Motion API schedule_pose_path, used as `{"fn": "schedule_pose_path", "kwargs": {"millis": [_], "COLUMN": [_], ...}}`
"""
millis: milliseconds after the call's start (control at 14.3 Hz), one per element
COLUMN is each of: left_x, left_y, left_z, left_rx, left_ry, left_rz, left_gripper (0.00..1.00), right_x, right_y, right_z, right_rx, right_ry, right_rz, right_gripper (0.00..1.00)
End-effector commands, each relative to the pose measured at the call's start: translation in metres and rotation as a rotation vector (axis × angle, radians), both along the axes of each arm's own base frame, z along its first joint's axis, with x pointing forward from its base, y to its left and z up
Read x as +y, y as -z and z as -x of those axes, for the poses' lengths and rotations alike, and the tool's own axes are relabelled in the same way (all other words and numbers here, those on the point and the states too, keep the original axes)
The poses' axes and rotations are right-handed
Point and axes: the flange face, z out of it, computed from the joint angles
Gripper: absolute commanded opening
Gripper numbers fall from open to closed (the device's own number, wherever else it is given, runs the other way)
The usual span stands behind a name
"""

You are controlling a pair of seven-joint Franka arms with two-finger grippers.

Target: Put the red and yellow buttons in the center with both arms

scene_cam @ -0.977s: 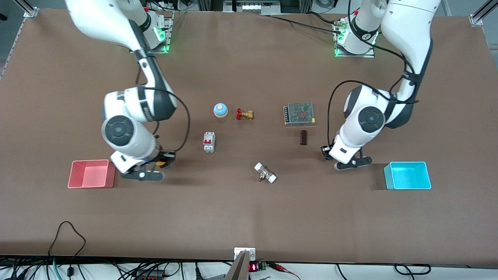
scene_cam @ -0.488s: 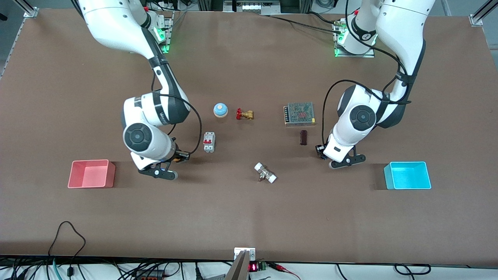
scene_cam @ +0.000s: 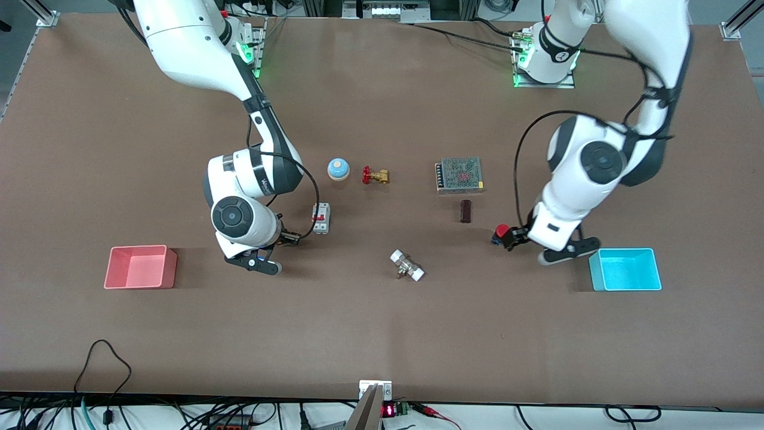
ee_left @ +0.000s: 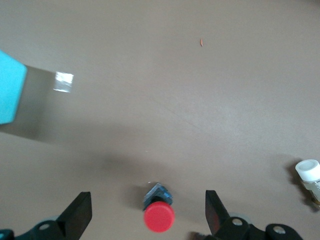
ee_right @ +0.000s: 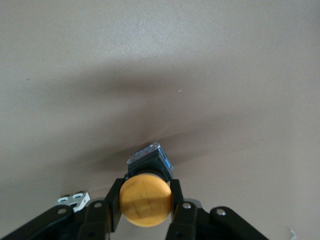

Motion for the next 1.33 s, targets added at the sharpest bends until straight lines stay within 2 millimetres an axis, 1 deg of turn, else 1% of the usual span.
{"fn": "schedule_pose_path", "kwargs": {"millis": [0, 70, 140, 209, 279, 349, 419, 488, 558, 628, 767, 837, 907, 1047, 1186, 1256], "left_x": [0.03, 0.04, 0.05, 0.06, 0.066, 0.074, 0.085, 0.091, 0.099, 0.112, 0.126, 0.133, 0.139, 0.148, 0.158, 0.161], "left_y": [-0.049, -0.069, -0.081, -0.095, -0.105, -0.114, -0.126, -0.134, -0.143, -0.156, -0.173, -0.178, -0.186, -0.2, -0.212, -0.221], "left_z": [0.001, 0.0, 0.001, 0.002, 0.003, 0.004, 0.006, 0.009, 0.012, 0.016, 0.022, 0.025, 0.029, 0.036, 0.04, 0.042], "left_rx": [0.027, 0.04, 0.067, 0.085, 0.088, 0.076, 0.068, 0.07, 0.073, 0.065, 0.056, 0.059, 0.056, 0.067, 0.084, 0.09], "left_ry": [0.062, 0.086, 0.111, 0.139, 0.161, 0.169, 0.176, 0.194, 0.22, 0.23, 0.254, 0.27, 0.284, 0.314, 0.331, 0.341], "left_rz": [-0.029, -0.035, -0.043, -0.048, -0.05, -0.051, -0.054, -0.056, -0.057, -0.061, -0.065, -0.065, -0.067, -0.07, -0.069, -0.069], "left_gripper": [1.0, 1.0, 1.0, 1.0, 1.0, 1.0, 1.0, 1.0, 1.0, 1.0, 1.0, 1.0, 1.0, 1.0, 1.0, 1.0], "right_x": [-0.001, -0.004, -0.003, -0.003, -0.003, -0.003, -0.005, -0.003, -0.005, -0.008, -0.015, -0.024, -0.035, -0.046, -0.061, -0.073], "right_y": [0.005, 0.009, 0.01, 0.01, 0.01, 0.009, 0.002, -0.007, -0.022, -0.042, -0.082, -0.106, -0.134, -0.181, -0.218, -0.232], "right_z": [0.003, 0.005, 0.006, 0.007, 0.007, 0.005, 0.003, 0.001, -0.003, -0.005, -0.01, -0.012, -0.015, -0.013, -0.006, -0.004], "right_rx": [0.012, 0.022, 0.024, 0.026, 0.026, 0.02, 0.012, -0.002, -0.021, -0.043, -0.088, -0.112, -0.146, -0.191, -0.201, -0.198], "right_ry": [0.027, 0.028, 0.027, 0.026, 0.027, 0.028, 0.032, 0.028, 0.025, 0.027, 0.038, 0.048, 0.058, 0.066, 0.073, 0.086], "right_rz": [0.0, 0.004, 0.005, 0.006, 0.006, 0.004, -0.001, -0.004, -0.016, -0.031, -0.061, -0.077, -0.099, -0.13, -0.136, -0.135], "right_gripper": [0.19, 0.2, 0.23, 0.33, 0.55, 0.9, 1.0, 1.0, 1.0, 1.0, 1.0, 1.0, 1.0, 1.0, 1.0, 1.0]}}
